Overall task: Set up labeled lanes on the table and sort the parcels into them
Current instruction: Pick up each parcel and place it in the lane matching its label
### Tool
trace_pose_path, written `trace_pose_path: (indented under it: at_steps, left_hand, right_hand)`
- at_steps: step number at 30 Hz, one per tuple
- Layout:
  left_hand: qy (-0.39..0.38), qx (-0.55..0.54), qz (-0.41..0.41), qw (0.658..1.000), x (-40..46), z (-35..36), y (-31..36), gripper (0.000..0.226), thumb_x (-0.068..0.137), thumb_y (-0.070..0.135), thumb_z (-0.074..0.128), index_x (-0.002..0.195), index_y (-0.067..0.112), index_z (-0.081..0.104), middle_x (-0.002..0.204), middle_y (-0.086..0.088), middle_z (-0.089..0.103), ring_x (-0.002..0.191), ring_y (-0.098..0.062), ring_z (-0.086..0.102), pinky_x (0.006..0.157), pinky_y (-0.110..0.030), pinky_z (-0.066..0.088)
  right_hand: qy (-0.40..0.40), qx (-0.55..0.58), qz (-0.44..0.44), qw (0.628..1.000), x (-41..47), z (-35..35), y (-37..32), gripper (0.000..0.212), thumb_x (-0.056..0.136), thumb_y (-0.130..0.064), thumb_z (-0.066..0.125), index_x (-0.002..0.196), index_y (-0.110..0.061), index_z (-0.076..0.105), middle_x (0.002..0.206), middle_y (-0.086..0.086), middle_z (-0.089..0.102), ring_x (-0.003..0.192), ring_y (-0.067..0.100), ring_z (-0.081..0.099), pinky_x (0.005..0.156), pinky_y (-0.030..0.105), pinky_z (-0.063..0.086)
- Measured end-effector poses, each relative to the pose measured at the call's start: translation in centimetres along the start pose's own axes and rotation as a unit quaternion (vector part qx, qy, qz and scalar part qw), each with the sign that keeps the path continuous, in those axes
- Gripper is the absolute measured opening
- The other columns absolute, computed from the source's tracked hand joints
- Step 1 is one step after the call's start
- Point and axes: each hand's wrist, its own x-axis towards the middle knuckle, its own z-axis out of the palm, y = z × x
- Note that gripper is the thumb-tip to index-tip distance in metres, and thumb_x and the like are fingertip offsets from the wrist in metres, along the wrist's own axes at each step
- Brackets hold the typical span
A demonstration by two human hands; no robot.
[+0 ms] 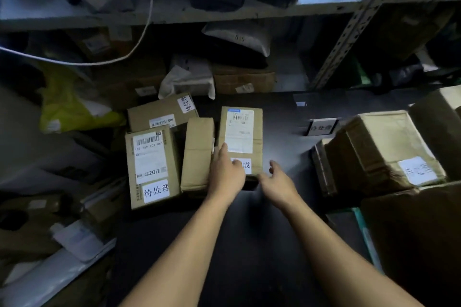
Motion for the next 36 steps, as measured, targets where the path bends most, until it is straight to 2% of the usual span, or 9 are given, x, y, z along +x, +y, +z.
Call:
trace_pose_path:
  at_steps: [4, 10, 15, 19, 22, 26, 28, 32, 36]
  left_hand:
    - [0.027, 0.054, -0.018, 0.998, 0.4, 1.3, 0.3, 0.06, 0.096, 0.013, 0.042, 0.153, 0.009, 0.023, 0.161, -0.011, 0.023, 0.147, -0.028, 0.023, 0.119, -0.038, 0.023]
    - [0.047, 0.059, -0.016, 0.997, -1.1, 1.0, 0.8, 0.067, 0.098, 0.021, 0.047, 0.156, 0.007, 0.017, 0.158, -0.011, 0.027, 0.145, -0.029, 0.024, 0.119, -0.037, 0.02]
    - [0.103, -0.015, 0.031, 0.994, -3.8, -0.2, 2.4, 0.058, 0.094, 0.011, 0.052, 0.15, 0.015, 0.036, 0.145, -0.008, 0.036, 0.135, -0.027, 0.035, 0.115, -0.037, 0.028]
    - [0.142, -0.087, 0.053, 0.985, -7.4, -2.2, 4.5, 0.057, 0.095, 0.013, 0.056, 0.149, 0.017, 0.037, 0.146, -0.001, 0.037, 0.137, -0.019, 0.035, 0.116, -0.037, 0.031]
    - [0.138, -0.138, 0.059, 0.979, -11.2, -3.9, 6.7, 0.051, 0.095, 0.023, 0.059, 0.143, 0.031, 0.042, 0.128, 0.017, 0.055, 0.121, -0.007, 0.049, 0.099, -0.027, 0.038]
    - [0.12, -0.194, 0.088, 0.97, -16.0, -5.6, 10.5, 0.029, 0.094, 0.031, 0.063, 0.101, 0.059, 0.056, 0.102, 0.027, 0.066, 0.095, 0.001, 0.062, 0.086, -0.029, 0.048]
    - [0.147, -0.228, 0.103, 0.957, -18.7, -5.9, 12.6, 0.029, 0.093, 0.03, 0.065, 0.102, 0.056, 0.056, 0.105, 0.021, 0.067, 0.096, -0.004, 0.064, 0.093, -0.035, 0.051]
    - [0.197, -0.268, 0.129, 0.934, -24.0, -5.1, 16.1, 0.025, 0.091, 0.026, 0.066, 0.11, 0.037, 0.054, 0.107, 0.015, 0.066, 0.105, -0.007, 0.063, 0.1, -0.044, 0.051]
    - [0.211, -0.279, 0.167, 0.922, -28.3, -4.3, 19.0, 0.04, 0.073, 0.047, 0.067, 0.111, 0.037, 0.057, 0.112, 0.009, 0.068, 0.108, -0.012, 0.064, 0.098, -0.047, 0.051]
  right_hand:
    - [-0.024, 0.056, -0.016, 0.998, 1.7, 1.4, 0.8, 0.028, 0.093, -0.027, 0.049, 0.121, -0.025, 0.054, 0.111, -0.009, 0.067, 0.107, 0.018, 0.063, 0.092, 0.035, 0.05]
    - [0.079, 0.202, -0.027, 0.976, 0.4, 1.1, 1.5, 0.018, 0.092, -0.023, 0.053, 0.108, -0.027, 0.061, 0.107, -0.008, 0.069, 0.103, 0.015, 0.065, 0.091, 0.034, 0.051]
    - [0.062, 0.313, -0.047, 0.946, -2.6, -1.1, 0.5, 0.029, 0.085, -0.037, 0.061, 0.113, -0.038, 0.059, 0.099, -0.014, 0.074, 0.091, 0.004, 0.07, 0.081, 0.035, 0.054]
    - [0.062, 0.326, -0.101, 0.938, -5.7, -3.8, -1.4, 0.03, 0.082, -0.036, 0.063, 0.112, -0.037, 0.061, 0.103, -0.01, 0.073, 0.091, 0.004, 0.069, 0.079, 0.031, 0.053]
    - [0.054, 0.342, -0.14, 0.928, -8.9, -6.9, -2.9, 0.028, 0.085, -0.027, 0.066, 0.112, -0.033, 0.063, 0.104, -0.005, 0.074, 0.093, 0.008, 0.071, 0.078, 0.028, 0.056]
    - [0.029, 0.347, -0.208, 0.914, -12.9, -12.2, -4.2, 0.028, 0.08, -0.031, 0.065, 0.109, -0.032, 0.064, 0.088, -0.013, 0.075, 0.077, 0.001, 0.071, 0.055, 0.012, 0.049]
    - [0.019, 0.332, -0.232, 0.914, -15.2, -14.4, -4.5, 0.029, 0.078, -0.037, 0.062, 0.107, -0.034, 0.062, 0.086, -0.015, 0.074, 0.075, -0.002, 0.069, 0.053, 0.012, 0.048]
    - [0.03, 0.282, -0.263, 0.922, -19.6, -18.2, -4.3, 0.037, 0.077, -0.047, 0.054, 0.111, -0.034, 0.058, 0.097, -0.009, 0.071, 0.091, 0.01, 0.068, 0.08, 0.031, 0.054]
    - [0.05, 0.266, -0.291, 0.918, -23.2, -23.0, -2.8, 0.028, 0.082, -0.046, 0.061, 0.105, -0.03, 0.062, 0.089, -0.012, 0.07, 0.079, 0.002, 0.067, 0.063, 0.022, 0.047]
